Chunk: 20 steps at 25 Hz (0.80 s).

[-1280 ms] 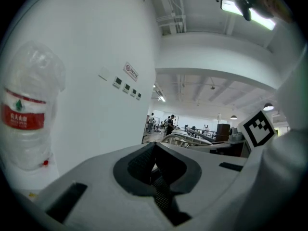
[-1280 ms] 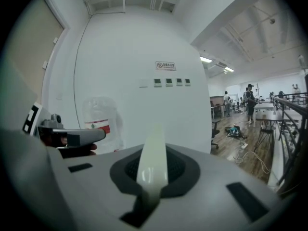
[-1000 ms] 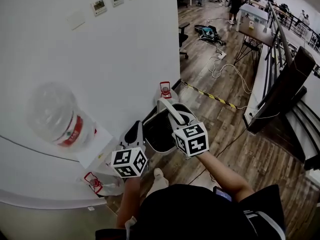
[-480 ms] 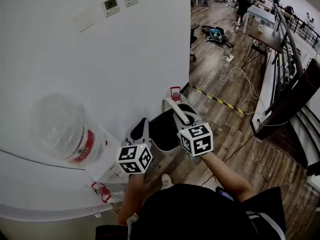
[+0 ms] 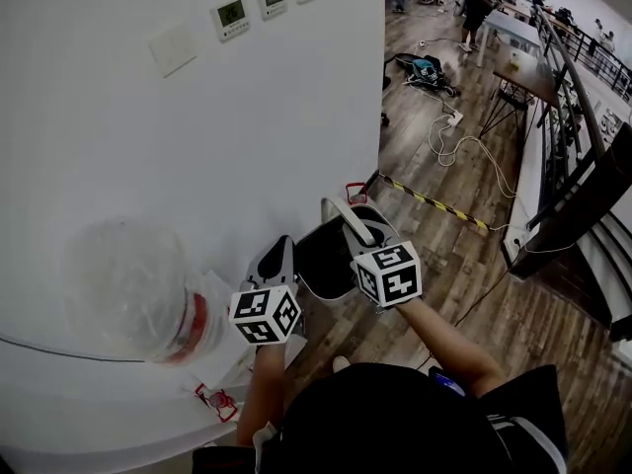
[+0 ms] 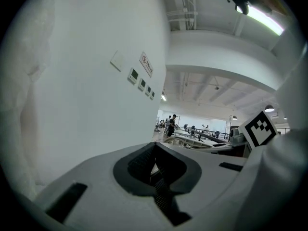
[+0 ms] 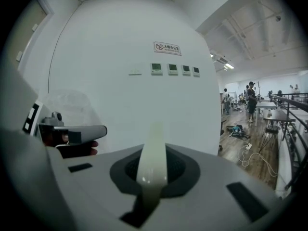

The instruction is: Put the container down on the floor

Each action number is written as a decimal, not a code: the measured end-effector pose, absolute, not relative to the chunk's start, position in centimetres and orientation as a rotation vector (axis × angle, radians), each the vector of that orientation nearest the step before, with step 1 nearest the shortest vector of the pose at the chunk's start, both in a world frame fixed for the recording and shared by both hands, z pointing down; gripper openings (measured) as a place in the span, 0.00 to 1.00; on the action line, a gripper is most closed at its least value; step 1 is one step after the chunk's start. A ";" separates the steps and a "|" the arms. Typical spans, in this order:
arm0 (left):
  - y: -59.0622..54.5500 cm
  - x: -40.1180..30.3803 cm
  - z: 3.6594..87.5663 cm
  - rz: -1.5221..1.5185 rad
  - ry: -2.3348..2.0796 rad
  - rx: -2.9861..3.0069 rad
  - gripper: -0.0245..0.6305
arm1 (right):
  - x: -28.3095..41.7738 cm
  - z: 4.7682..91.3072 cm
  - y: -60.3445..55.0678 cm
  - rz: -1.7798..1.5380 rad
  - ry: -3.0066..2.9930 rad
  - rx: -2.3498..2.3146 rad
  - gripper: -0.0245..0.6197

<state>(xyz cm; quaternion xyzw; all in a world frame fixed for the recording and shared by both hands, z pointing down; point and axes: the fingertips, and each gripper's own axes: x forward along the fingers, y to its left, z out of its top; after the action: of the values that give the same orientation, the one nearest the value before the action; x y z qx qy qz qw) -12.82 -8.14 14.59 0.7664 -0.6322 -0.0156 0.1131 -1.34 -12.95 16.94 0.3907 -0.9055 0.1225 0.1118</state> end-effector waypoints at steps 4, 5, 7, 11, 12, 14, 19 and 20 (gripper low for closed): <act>-9.7 -14.3 14.7 -0.058 -1.823 2.264 0.06 | -2.9 16.9 -14.3 0.367 -2.648 1.166 0.09; -10.1 -14.7 14.7 -0.061 -1.815 2.267 0.06 | -3.3 16.8 -14.5 0.366 -2.645 1.171 0.09; -10.6 -15.4 14.8 -0.067 -1.800 2.273 0.06 | -4.1 16.8 -14.9 0.361 -2.640 1.181 0.09; -11.5 -13.5 14.9 -0.067 -1.785 2.276 0.06 | -2.2 16.8 -15.7 0.365 -2.636 1.186 0.09; -11.5 -12.7 15.0 -0.065 -1.783 2.274 0.06 | -1.5 16.9 -15.8 0.367 -2.633 1.184 0.09; -11.3 -13.9 15.5 -0.069 -1.779 2.264 0.06 | -2.5 17.4 -15.7 0.368 -2.618 1.178 0.09; -11.1 -17.0 16.9 -0.089 -1.778 2.221 0.06 | -5.4 18.7 -15.4 0.373 -2.593 1.149 0.09; -11.1 -16.9 17.0 -0.091 -1.782 2.213 0.06 | -5.3 18.7 -15.4 0.378 -2.594 1.140 0.09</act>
<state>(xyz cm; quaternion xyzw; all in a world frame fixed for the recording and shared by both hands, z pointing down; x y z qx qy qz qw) -16.94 -11.14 17.01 0.7697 -0.6200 -0.0318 0.1488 -5.32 -15.40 18.75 0.3949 -0.8984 0.1308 0.1409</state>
